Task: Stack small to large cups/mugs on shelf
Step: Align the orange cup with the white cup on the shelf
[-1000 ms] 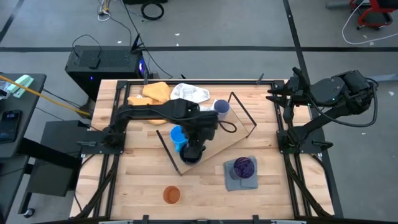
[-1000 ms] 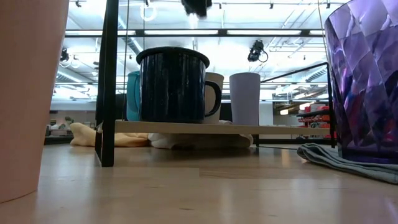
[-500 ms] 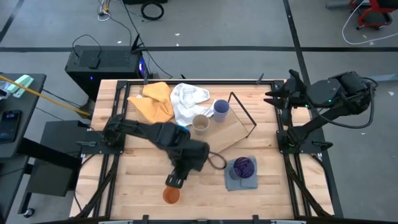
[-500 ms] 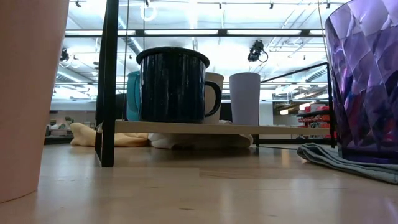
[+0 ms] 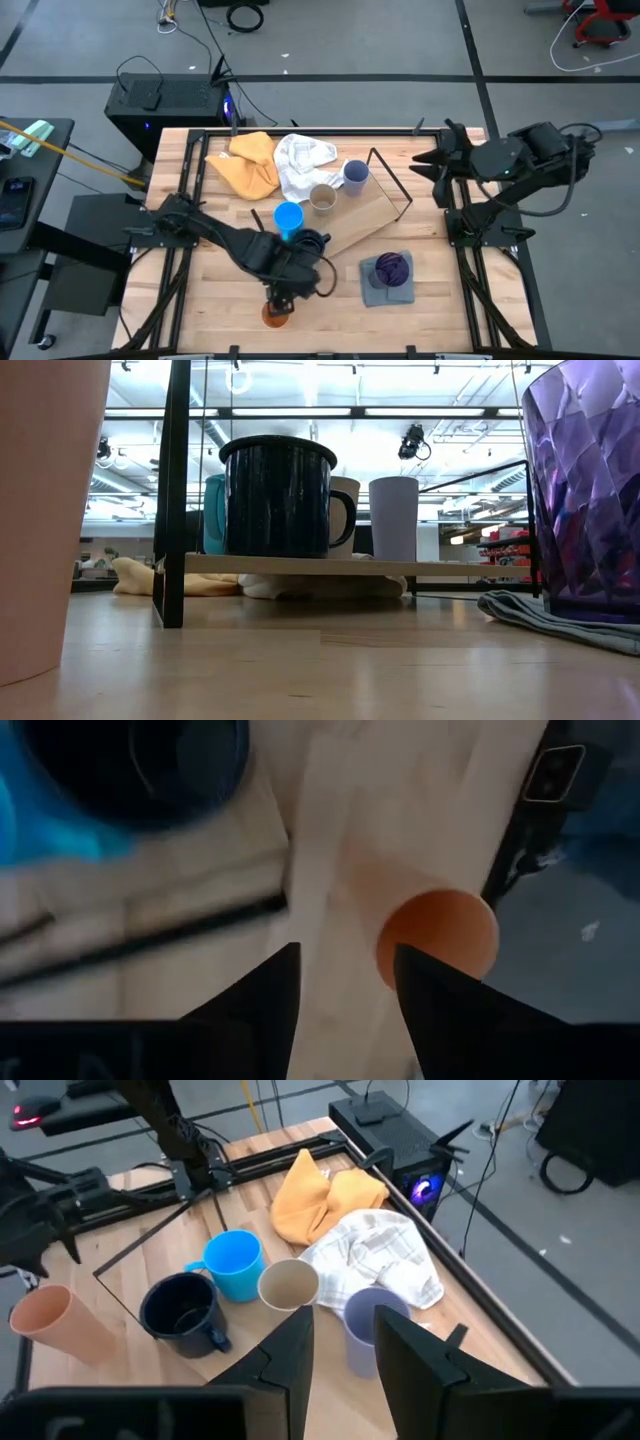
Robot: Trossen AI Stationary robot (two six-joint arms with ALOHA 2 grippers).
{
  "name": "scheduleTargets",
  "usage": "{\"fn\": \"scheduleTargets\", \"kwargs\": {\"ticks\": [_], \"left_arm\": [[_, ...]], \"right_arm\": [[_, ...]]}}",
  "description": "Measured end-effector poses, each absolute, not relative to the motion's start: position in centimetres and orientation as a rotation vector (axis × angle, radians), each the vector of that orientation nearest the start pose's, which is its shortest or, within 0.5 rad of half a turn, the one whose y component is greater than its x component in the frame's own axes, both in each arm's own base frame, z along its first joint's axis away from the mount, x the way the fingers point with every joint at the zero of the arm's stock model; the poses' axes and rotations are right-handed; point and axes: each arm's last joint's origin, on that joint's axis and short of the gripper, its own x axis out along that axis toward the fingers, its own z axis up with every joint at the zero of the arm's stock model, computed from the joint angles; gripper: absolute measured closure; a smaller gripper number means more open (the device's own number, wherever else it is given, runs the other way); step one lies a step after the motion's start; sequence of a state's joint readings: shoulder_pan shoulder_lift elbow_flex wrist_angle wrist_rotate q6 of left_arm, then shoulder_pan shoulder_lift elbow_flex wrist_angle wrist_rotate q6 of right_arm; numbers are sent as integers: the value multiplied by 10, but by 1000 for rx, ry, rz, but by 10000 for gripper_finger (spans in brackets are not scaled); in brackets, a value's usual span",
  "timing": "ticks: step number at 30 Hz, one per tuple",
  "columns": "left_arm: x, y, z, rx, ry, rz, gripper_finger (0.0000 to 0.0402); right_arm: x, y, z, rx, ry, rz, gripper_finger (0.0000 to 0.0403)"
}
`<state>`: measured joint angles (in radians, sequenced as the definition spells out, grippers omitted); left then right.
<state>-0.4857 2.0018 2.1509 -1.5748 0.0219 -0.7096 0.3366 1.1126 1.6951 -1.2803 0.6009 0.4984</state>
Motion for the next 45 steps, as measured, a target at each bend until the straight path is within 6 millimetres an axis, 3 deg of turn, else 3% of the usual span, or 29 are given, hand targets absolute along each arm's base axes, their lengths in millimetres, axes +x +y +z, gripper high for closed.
{"fn": "scheduleTargets", "kwargs": {"ticks": [9, 18, 25, 29, 45], "left_arm": [[300, -222, 333, -344, 1481, 222, 251], [300, -226, 328, -578, 1378, 506, 262], [298, -243, 291, -647, 1424, 536, 257], [291, -246, 275, -684, 1493, 620, 257], [315, -230, 276, -781, 1417, 594, 246]], "right_arm": [[158, 38, 460, 219, 570, -407, 289], [166, 42, 462, 260, 539, -388, 289], [168, 48, 462, 221, 544, -337, 289], [165, 54, 462, 195, 552, -291, 289], [160, 64, 462, 149, 561, -217, 289]]}}
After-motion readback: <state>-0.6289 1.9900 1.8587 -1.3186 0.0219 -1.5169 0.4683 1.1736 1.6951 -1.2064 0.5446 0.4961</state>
